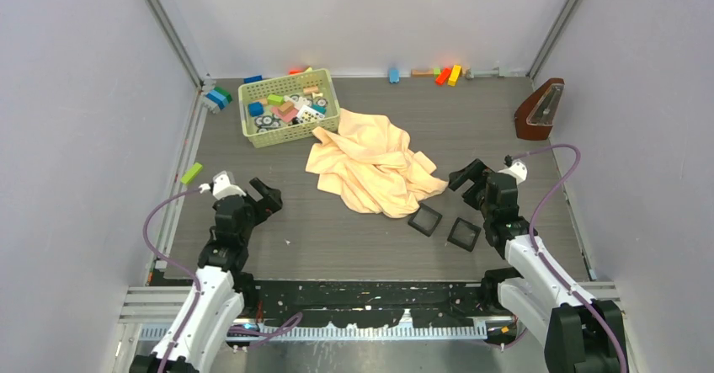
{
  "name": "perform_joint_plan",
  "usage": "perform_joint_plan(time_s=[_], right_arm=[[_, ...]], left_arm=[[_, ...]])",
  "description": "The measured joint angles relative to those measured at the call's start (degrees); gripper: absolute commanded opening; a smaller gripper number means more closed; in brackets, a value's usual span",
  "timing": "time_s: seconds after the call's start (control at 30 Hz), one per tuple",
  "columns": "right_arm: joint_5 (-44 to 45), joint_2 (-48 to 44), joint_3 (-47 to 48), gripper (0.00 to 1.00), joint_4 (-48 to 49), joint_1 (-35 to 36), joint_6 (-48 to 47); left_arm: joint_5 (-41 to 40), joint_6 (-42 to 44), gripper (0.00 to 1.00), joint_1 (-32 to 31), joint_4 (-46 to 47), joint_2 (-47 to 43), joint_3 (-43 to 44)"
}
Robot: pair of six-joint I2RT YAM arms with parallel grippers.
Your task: Remove the brooch from the garment
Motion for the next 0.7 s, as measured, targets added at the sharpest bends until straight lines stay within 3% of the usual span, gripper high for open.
perform_joint_plan(time_s=[0.33, 0.7], right_arm=[[-6.45, 6.99, 0.96, 0.90, 2.19, 0.15, -0.26], [-7.87, 14.45, 4.11, 0.67, 2.16, 1.62, -0.20]], left_arm=[[13.75, 2.19, 0.97, 0.00, 9.77, 10.47, 0.00], [19.02, -4.20, 0.89, -5.05, 16.98, 29.09, 8.52]])
